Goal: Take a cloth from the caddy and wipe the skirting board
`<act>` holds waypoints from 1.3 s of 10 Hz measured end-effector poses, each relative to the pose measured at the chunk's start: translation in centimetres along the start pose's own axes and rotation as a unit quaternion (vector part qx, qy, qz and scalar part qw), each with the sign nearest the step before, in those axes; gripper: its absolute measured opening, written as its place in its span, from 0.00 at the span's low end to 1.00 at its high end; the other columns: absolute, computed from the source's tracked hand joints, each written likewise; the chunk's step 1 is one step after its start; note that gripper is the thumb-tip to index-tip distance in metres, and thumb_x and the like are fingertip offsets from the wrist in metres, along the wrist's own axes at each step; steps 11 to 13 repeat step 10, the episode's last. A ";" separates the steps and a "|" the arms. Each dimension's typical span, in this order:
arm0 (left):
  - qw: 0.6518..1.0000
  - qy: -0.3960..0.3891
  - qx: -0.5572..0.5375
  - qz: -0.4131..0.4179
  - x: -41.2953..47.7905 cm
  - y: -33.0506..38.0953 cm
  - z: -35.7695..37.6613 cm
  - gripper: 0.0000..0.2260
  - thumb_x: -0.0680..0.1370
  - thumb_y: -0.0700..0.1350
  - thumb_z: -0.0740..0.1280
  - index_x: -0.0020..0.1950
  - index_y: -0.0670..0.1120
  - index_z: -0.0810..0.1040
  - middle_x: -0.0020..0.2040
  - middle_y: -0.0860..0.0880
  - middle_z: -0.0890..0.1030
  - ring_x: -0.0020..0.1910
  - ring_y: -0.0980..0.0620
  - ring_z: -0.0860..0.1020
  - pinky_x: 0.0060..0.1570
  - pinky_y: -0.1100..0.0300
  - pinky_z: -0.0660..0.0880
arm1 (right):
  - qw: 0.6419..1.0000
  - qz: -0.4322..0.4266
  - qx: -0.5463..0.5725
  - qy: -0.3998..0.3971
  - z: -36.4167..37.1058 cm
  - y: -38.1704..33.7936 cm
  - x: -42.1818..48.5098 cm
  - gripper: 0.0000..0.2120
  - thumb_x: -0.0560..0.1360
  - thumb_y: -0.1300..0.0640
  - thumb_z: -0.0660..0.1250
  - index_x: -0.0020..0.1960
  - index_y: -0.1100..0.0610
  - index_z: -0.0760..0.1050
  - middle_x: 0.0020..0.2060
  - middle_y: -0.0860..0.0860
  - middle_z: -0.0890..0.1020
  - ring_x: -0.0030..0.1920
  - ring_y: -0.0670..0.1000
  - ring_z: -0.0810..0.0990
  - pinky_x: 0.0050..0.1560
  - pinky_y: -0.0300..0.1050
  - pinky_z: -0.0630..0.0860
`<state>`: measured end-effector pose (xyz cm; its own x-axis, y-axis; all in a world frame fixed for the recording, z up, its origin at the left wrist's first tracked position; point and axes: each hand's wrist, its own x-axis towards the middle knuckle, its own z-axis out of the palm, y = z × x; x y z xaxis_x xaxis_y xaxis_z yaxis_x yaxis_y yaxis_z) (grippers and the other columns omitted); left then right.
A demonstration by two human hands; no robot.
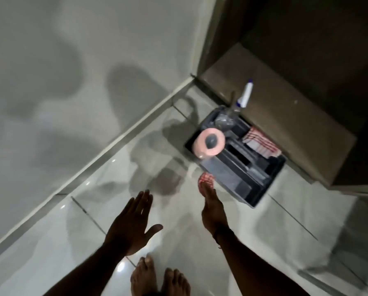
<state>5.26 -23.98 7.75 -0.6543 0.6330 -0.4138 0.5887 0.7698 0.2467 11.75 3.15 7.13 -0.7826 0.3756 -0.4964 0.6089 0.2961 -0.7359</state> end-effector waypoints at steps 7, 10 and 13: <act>0.966 0.036 0.076 0.246 22.1 17.4 7.7 0.44 0.83 0.72 0.47 0.85 0.38 0.59 0.85 0.38 0.61 0.85 0.39 0.57 0.82 0.40 0.55 | 0.945 0.037 -0.279 0.166 -12.2 13.7 12.8 0.41 0.83 0.52 0.62 0.86 0.60 0.41 0.86 0.59 0.45 0.85 0.67 0.39 0.85 0.62 0.41; 0.971 0.056 0.061 0.226 19.4 16.3 2.8 0.44 0.83 0.72 0.49 0.84 0.37 0.58 0.85 0.37 0.58 0.85 0.39 0.56 0.81 0.41 0.58 | 0.949 0.082 -0.273 0.135 -14.1 9.3 10.6 0.41 0.82 0.42 0.54 0.85 0.57 0.37 0.86 0.58 0.40 0.85 0.65 0.37 0.85 0.65 0.42; 0.971 0.056 0.061 0.226 19.4 16.3 2.8 0.44 0.83 0.72 0.49 0.84 0.37 0.58 0.85 0.37 0.58 0.85 0.39 0.56 0.81 0.41 0.58 | 0.949 0.082 -0.273 0.135 -14.1 9.3 10.6 0.41 0.82 0.42 0.54 0.85 0.57 0.37 0.86 0.58 0.40 0.85 0.65 0.37 0.85 0.65 0.42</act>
